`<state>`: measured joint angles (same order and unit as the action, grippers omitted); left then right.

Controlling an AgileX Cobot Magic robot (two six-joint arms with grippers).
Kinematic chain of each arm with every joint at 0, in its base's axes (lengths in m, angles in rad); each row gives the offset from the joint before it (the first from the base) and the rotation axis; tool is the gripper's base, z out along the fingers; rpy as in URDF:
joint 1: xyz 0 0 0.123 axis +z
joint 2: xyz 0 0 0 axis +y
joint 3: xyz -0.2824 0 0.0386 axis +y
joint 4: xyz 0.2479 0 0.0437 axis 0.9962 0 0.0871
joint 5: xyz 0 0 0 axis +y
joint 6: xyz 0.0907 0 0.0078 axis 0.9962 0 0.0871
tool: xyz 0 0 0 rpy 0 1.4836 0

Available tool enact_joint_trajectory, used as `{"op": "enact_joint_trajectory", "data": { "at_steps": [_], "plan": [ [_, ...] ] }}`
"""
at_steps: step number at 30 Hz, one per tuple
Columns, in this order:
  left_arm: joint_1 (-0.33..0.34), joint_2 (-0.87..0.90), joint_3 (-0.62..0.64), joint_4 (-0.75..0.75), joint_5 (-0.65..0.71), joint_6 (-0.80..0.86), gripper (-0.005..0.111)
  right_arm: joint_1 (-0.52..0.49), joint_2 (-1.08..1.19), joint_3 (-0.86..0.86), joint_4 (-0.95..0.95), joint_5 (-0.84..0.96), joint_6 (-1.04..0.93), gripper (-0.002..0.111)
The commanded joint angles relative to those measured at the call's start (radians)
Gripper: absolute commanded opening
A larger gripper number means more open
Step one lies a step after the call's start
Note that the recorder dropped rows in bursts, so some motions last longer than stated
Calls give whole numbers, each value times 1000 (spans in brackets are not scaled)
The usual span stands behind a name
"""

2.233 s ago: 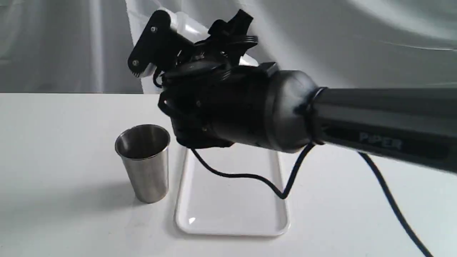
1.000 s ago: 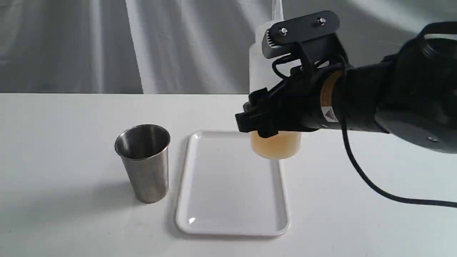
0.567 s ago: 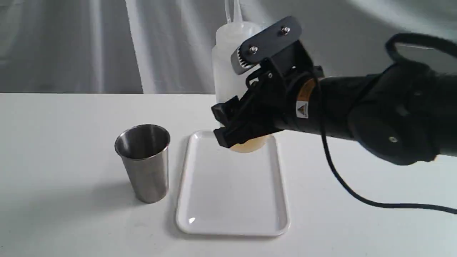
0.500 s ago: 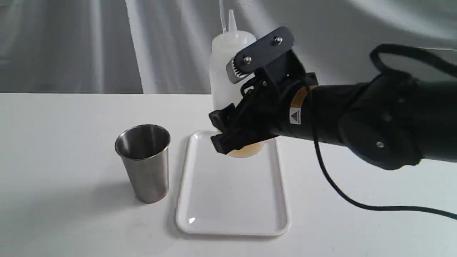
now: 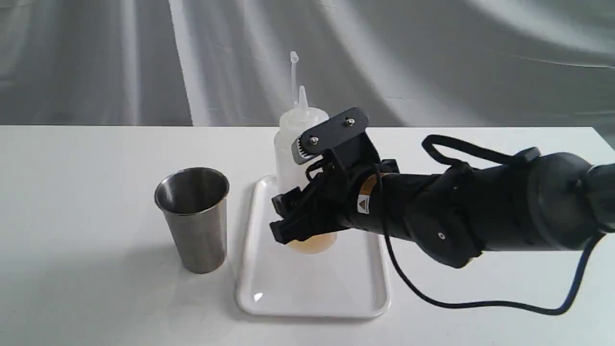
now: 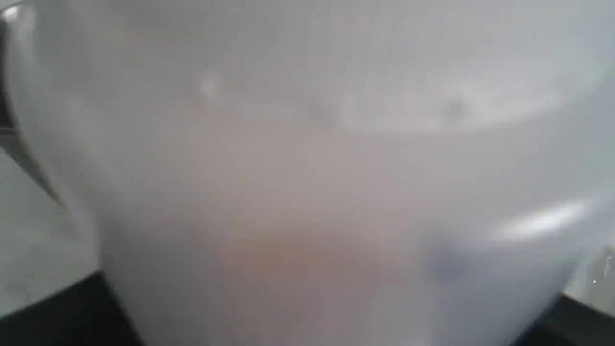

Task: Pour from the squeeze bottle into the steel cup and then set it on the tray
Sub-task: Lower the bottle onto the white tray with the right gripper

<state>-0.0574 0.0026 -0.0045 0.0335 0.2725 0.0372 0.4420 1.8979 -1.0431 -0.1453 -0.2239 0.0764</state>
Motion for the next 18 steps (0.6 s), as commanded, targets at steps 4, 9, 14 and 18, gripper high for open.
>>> {"op": "enact_joint_trajectory", "data": {
  "at_steps": [4,9,14,18],
  "plan": [
    [-6,-3,4,-1,-7,-5,0,-22,43,-2,22,-112,-3,6],
    [-6,-3,4,-1,-7,-1,0,-33,76,-4,27,-121,-17,6],
    [-6,-3,4,-1,-7,-1,0,-44,112,-42,27,-127,-20,6],
    [-6,-3,4,-1,-7,-3,0,-48,138,-83,27,-124,-20,6]
  ]
}}
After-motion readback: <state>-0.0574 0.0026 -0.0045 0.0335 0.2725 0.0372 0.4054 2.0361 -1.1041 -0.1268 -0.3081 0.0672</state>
